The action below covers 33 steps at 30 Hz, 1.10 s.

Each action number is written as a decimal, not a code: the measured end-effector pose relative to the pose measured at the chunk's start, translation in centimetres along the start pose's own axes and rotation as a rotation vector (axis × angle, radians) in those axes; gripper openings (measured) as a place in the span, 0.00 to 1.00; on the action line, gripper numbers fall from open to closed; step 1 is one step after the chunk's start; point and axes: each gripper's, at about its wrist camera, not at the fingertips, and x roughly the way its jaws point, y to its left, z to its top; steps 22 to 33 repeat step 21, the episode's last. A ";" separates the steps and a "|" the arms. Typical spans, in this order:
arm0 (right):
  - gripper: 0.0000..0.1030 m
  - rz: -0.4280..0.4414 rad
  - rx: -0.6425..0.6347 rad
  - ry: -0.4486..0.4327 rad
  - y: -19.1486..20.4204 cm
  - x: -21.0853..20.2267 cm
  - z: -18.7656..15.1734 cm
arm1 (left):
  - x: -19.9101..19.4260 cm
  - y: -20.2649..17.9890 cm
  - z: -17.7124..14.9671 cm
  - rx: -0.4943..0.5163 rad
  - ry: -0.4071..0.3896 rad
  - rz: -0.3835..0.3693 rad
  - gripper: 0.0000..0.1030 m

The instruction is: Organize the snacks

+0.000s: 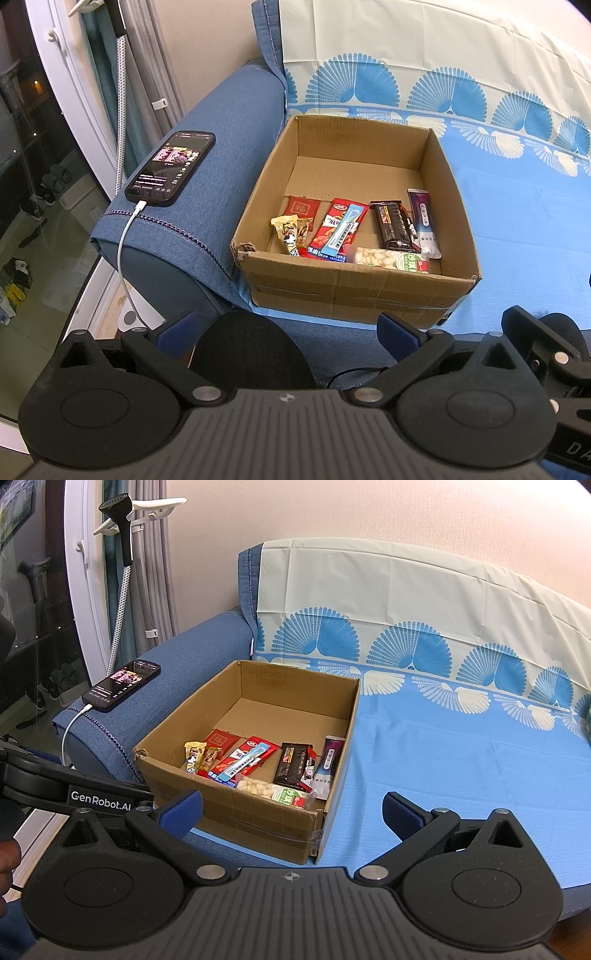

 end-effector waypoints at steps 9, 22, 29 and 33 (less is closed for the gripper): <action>0.99 0.000 0.001 0.001 0.0 0.0 0.0 | 0.0 0.1 -0.1 0.002 0.003 0.001 1.00; 0.99 0.003 0.000 0.000 0.1 0.0 0.0 | 0.0 -0.1 0.0 0.007 0.002 0.018 1.00; 0.99 0.003 0.000 0.000 0.1 0.0 0.0 | 0.0 -0.1 0.0 0.007 0.002 0.018 1.00; 0.99 0.003 0.000 0.000 0.1 0.0 0.0 | 0.0 -0.1 0.0 0.007 0.002 0.018 1.00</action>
